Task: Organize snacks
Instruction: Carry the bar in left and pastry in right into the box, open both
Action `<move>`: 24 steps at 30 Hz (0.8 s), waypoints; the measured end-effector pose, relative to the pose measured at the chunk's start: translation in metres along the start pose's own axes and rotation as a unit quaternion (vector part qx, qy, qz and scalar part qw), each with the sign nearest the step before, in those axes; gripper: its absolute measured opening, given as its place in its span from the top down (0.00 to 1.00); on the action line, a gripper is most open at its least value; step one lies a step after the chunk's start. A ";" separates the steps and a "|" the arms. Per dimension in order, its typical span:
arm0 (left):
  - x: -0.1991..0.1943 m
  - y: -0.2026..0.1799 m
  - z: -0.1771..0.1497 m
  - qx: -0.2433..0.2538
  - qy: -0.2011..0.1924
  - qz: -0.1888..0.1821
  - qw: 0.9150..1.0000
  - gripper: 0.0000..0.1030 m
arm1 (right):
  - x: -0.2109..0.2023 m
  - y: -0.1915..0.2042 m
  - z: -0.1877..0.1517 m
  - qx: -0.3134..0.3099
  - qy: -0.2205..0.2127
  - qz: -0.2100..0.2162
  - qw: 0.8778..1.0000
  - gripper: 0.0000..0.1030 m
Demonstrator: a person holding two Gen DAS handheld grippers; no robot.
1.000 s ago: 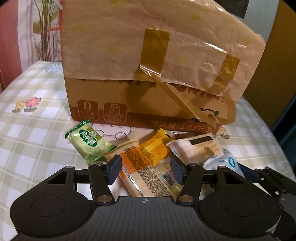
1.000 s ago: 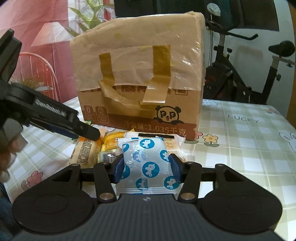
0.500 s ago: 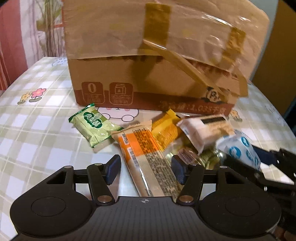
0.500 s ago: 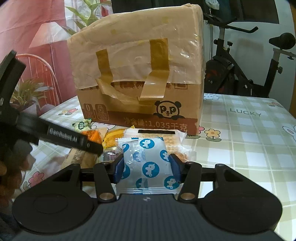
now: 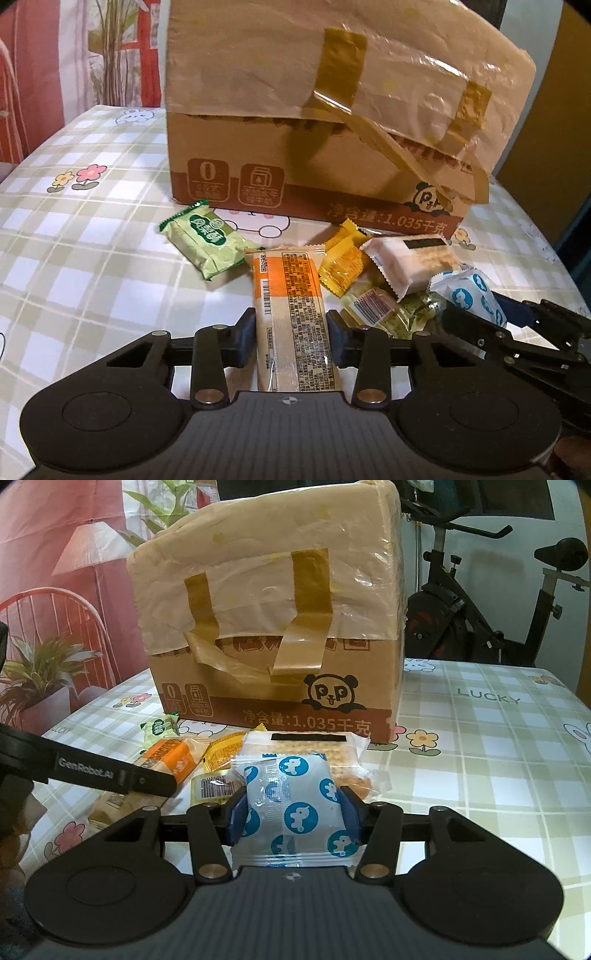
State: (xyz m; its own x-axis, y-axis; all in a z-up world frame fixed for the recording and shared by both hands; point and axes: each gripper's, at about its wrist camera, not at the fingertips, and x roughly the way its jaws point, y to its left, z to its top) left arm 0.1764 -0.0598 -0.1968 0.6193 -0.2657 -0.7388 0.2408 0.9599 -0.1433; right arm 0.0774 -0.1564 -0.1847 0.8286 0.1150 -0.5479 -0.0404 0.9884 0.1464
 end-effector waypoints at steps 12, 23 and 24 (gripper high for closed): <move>-0.017 0.006 0.002 -0.013 -0.022 -0.017 1.000 0.60 | 0.000 0.003 -0.001 -0.010 0.001 -0.004 1.000 0.48; -0.048 0.013 0.004 0.011 -0.072 -0.023 0.997 0.60 | -0.010 0.009 0.000 -0.026 -0.012 -0.016 0.999 0.48; -0.052 0.015 0.005 0.013 -0.080 -0.024 0.996 0.60 | -0.012 0.010 0.001 -0.026 -0.011 -0.017 0.999 0.48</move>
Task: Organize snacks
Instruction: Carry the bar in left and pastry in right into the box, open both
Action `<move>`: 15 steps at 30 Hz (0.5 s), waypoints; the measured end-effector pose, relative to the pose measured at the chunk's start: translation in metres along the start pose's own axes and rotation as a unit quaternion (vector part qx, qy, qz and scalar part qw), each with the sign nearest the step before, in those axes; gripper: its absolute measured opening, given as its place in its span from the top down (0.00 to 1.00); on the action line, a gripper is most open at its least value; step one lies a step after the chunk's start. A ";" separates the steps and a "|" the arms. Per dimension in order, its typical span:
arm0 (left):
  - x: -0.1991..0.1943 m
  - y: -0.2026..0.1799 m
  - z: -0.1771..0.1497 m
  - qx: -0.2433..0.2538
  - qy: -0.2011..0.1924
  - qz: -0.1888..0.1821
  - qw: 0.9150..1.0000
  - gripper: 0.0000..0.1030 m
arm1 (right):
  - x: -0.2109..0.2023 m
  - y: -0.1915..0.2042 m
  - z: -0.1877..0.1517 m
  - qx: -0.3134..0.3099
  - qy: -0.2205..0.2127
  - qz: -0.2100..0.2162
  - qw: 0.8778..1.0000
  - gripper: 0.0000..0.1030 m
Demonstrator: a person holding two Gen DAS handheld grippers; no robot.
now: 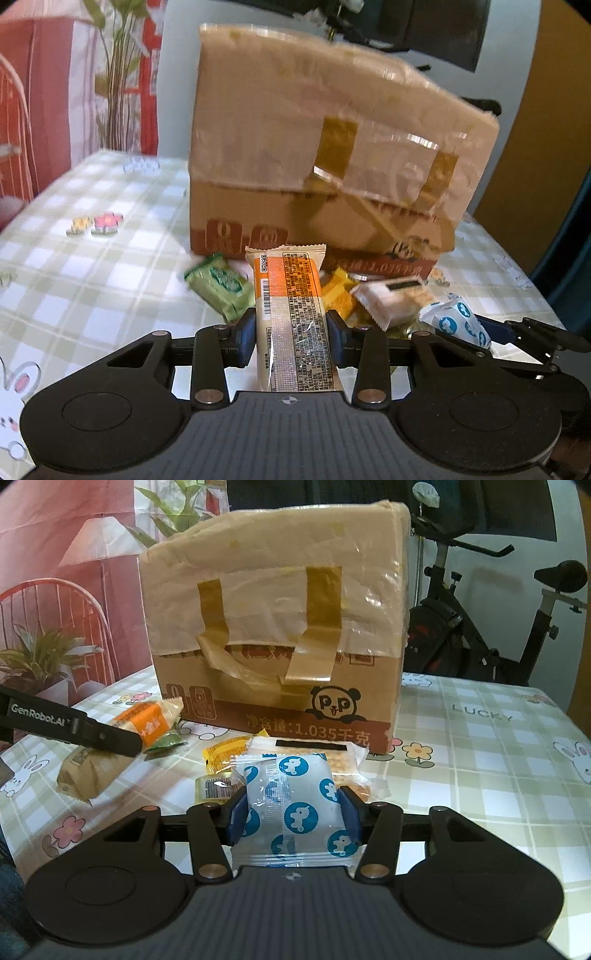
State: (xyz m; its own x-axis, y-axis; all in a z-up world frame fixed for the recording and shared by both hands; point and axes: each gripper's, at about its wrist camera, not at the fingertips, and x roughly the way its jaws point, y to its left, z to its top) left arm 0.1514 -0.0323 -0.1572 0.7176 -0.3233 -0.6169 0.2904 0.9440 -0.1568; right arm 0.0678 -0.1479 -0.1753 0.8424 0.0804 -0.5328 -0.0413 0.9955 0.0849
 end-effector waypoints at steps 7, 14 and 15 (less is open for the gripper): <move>-0.024 0.007 0.017 0.007 -0.050 -0.011 0.999 0.60 | -0.024 0.009 0.019 -0.022 -0.030 0.003 0.999 0.48; -0.048 0.004 0.042 0.029 -0.105 -0.028 0.994 0.60 | -0.049 0.013 0.050 -0.032 -0.072 0.014 0.997 0.48; -0.050 0.003 0.047 0.031 -0.112 -0.033 0.993 0.60 | -0.051 0.014 0.055 -0.031 -0.077 0.016 0.996 0.48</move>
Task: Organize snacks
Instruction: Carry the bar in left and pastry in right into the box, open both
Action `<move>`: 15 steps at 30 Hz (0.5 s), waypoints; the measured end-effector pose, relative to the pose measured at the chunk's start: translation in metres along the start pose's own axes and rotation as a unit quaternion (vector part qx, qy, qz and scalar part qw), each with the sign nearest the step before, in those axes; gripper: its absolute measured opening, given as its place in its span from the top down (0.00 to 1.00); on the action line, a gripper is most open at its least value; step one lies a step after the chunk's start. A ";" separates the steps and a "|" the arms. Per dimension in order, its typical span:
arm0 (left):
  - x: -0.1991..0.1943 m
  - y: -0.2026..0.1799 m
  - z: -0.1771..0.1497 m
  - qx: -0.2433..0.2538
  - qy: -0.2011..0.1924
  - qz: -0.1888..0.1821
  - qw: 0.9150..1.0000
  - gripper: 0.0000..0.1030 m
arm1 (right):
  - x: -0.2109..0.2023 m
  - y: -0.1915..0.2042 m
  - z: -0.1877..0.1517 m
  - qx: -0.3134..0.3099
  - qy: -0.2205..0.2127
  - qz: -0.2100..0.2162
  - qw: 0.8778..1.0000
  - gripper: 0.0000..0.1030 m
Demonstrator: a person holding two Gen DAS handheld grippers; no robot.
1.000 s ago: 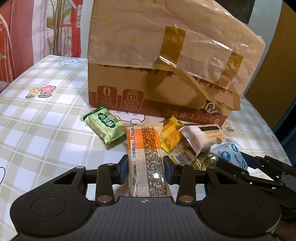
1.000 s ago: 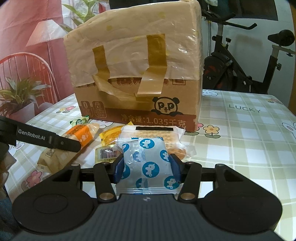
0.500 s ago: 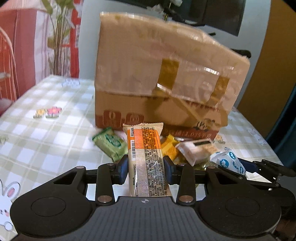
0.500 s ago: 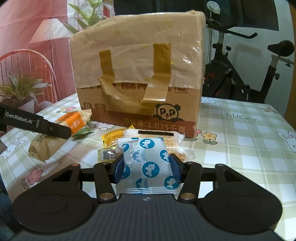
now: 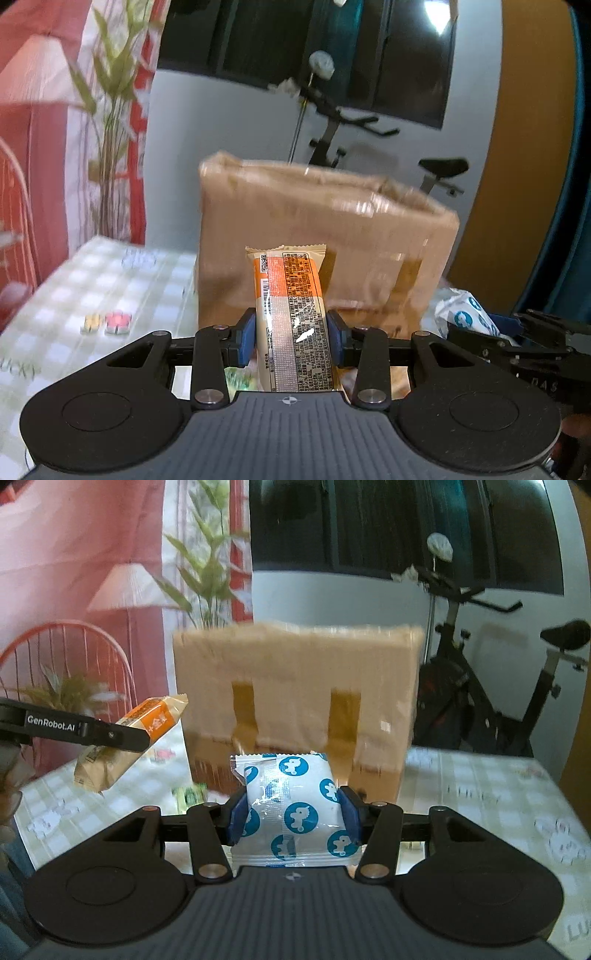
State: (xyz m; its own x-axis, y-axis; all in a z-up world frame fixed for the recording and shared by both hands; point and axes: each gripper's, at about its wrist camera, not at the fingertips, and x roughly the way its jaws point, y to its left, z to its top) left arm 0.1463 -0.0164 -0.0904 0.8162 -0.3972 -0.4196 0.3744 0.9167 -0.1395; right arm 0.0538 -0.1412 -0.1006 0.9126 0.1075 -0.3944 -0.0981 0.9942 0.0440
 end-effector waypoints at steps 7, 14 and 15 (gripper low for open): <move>-0.002 -0.005 0.038 0.012 -0.047 -0.028 0.998 0.60 | -0.008 -0.002 0.048 0.005 -0.054 0.011 0.998 0.48; 0.020 -0.009 0.086 0.003 -0.071 -0.053 0.996 0.60 | 0.002 -0.009 0.100 0.003 -0.093 0.018 0.995 0.48; 0.027 -0.010 0.093 0.003 -0.073 -0.054 0.996 0.60 | 0.006 -0.012 0.109 0.004 -0.098 0.017 0.995 0.48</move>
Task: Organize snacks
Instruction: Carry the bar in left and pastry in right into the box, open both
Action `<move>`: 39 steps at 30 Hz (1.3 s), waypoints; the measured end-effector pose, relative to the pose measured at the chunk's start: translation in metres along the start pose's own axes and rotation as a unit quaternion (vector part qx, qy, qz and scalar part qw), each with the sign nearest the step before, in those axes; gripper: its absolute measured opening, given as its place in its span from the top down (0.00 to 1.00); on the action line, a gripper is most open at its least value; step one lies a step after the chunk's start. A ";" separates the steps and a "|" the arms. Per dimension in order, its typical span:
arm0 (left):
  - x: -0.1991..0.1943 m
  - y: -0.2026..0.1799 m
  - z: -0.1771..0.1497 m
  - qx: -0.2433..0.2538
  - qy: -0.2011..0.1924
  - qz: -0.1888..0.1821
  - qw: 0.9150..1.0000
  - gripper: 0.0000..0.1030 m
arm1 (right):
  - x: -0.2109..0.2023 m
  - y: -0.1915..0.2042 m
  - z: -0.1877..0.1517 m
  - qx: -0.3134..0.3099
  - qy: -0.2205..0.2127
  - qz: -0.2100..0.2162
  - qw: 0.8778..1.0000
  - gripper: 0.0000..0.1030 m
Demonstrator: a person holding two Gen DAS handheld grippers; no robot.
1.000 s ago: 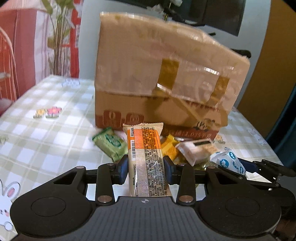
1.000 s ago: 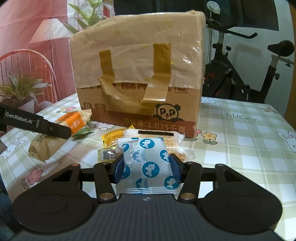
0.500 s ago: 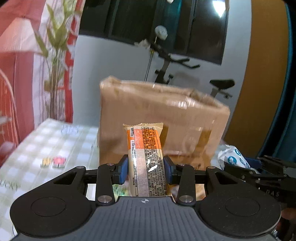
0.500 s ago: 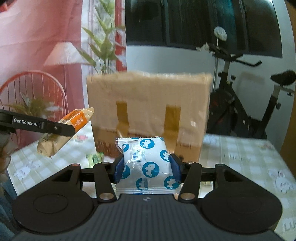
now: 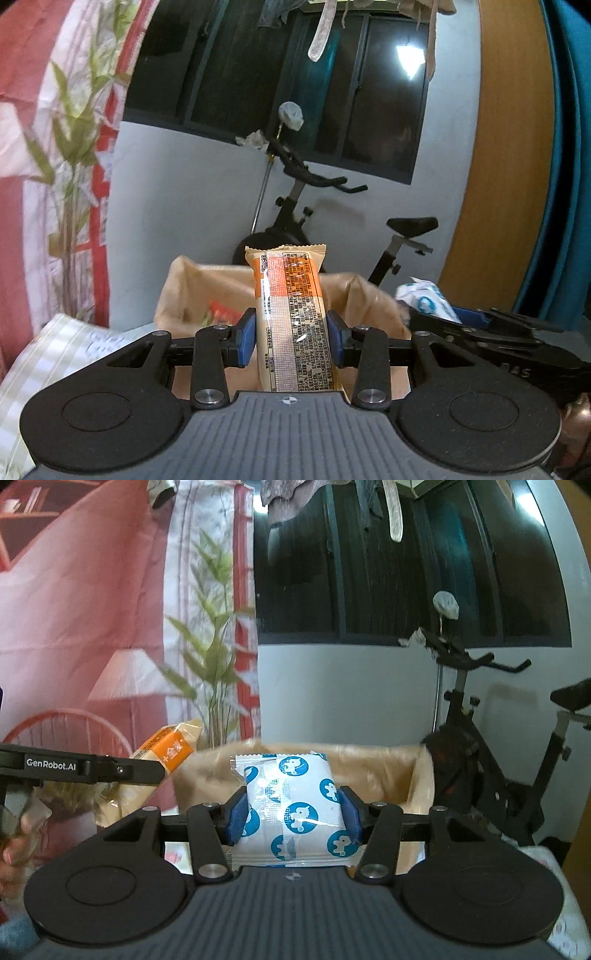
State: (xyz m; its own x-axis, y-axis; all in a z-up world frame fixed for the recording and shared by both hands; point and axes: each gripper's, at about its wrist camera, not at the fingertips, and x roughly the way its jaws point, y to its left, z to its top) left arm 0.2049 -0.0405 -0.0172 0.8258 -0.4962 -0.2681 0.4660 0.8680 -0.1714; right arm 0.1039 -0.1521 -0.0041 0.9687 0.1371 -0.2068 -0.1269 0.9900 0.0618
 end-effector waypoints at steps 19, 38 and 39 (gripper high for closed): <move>0.151 0.028 0.023 -0.022 0.100 0.010 0.995 0.59 | 0.164 -0.074 0.051 0.077 0.124 -0.049 0.988 0.48; 0.104 0.028 0.013 0.008 0.094 0.015 0.995 0.48 | 0.128 -0.081 0.046 0.079 0.121 -0.057 0.988 0.38; 0.098 0.029 0.011 0.008 0.094 0.018 0.995 0.48 | 0.122 -0.078 0.044 0.071 0.121 -0.056 0.989 0.38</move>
State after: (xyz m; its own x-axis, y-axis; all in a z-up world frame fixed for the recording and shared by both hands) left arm 0.3027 -0.0633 -0.0381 0.7682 -0.4584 -0.4469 0.4441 0.8844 -0.1437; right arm 0.2416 -0.2142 0.0091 0.8938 0.0471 -0.4460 0.0267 0.9871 0.1578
